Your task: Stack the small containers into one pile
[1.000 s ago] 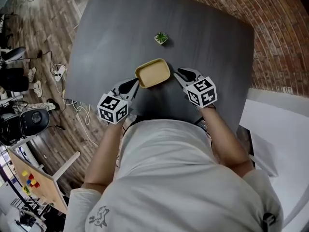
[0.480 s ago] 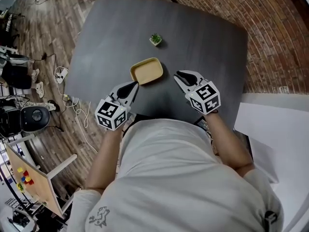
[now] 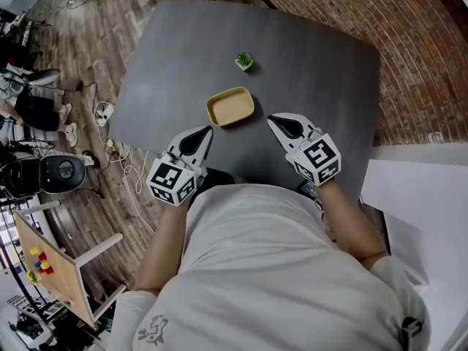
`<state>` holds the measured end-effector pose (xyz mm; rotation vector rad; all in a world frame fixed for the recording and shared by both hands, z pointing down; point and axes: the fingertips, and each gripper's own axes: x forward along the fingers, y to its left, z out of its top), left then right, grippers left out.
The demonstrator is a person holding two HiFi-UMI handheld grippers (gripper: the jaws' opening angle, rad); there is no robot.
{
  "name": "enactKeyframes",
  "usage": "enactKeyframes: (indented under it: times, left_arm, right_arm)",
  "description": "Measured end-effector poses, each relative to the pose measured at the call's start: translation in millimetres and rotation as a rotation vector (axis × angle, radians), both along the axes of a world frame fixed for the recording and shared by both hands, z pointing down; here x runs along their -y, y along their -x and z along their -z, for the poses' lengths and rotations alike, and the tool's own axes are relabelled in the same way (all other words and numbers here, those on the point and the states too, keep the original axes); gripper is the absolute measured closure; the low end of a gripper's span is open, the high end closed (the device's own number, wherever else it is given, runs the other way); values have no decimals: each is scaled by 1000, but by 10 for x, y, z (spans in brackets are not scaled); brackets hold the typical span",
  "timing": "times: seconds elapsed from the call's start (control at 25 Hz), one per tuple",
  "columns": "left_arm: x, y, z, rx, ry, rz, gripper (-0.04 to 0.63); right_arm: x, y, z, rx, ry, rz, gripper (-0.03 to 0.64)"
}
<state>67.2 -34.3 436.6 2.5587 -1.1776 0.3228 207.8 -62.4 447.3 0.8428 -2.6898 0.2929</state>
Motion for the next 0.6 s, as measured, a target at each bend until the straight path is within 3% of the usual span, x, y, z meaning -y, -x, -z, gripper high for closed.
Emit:
enactKeyframes:
  times: [0.36, 0.6]
  left_arm:
    - [-87, 377, 292, -14, -68, -50, 584]
    - [-331, 873, 520, -24, -108, -88, 584]
  right_arm:
    - [-194, 350, 400, 42, -79, -61, 611]
    - [-382, 734, 599, 52, -123, -111, 611]
